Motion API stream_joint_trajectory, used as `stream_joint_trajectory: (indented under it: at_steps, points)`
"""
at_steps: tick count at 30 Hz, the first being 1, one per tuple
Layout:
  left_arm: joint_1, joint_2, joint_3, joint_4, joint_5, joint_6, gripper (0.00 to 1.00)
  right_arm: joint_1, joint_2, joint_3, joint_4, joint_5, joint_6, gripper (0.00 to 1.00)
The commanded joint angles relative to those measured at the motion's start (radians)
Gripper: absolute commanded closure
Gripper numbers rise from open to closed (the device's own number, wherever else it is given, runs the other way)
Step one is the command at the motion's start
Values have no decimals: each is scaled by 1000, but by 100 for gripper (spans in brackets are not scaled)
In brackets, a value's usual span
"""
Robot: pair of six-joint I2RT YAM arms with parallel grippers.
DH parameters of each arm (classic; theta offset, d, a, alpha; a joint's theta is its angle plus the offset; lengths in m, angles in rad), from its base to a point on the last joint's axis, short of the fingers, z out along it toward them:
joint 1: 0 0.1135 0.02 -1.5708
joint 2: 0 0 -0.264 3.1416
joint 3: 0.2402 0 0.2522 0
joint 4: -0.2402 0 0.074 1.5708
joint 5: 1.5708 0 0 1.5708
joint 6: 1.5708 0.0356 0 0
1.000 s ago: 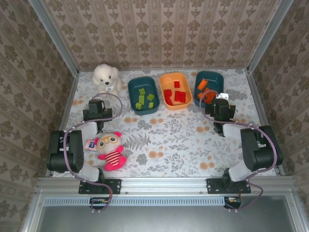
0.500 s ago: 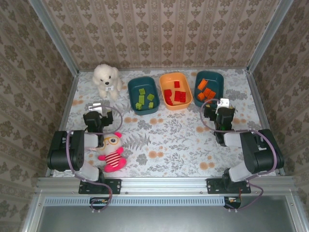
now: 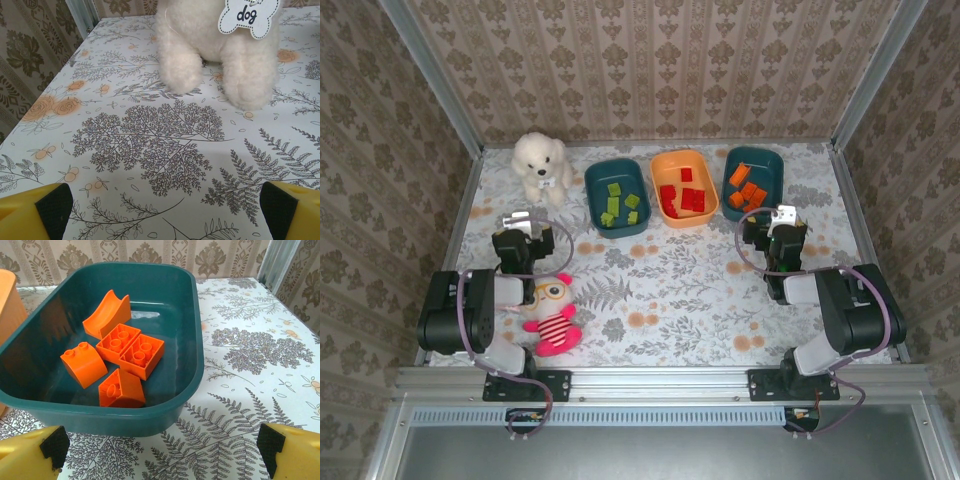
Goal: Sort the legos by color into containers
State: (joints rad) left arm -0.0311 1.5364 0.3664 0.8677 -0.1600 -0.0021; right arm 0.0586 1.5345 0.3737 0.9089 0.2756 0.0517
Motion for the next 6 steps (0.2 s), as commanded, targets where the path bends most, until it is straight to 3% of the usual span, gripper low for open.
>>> stream_joint_trajectory:
  at_steps: [1, 6]
  points:
    - [-1, -1, 17, 28, 8, 20, 0, -8, 2, 23, -28, -47, 1, 0]
    - [-9, 0, 20, 22, -1, 26, 0, -11, -2, 16, -14, -63, -2, 0]
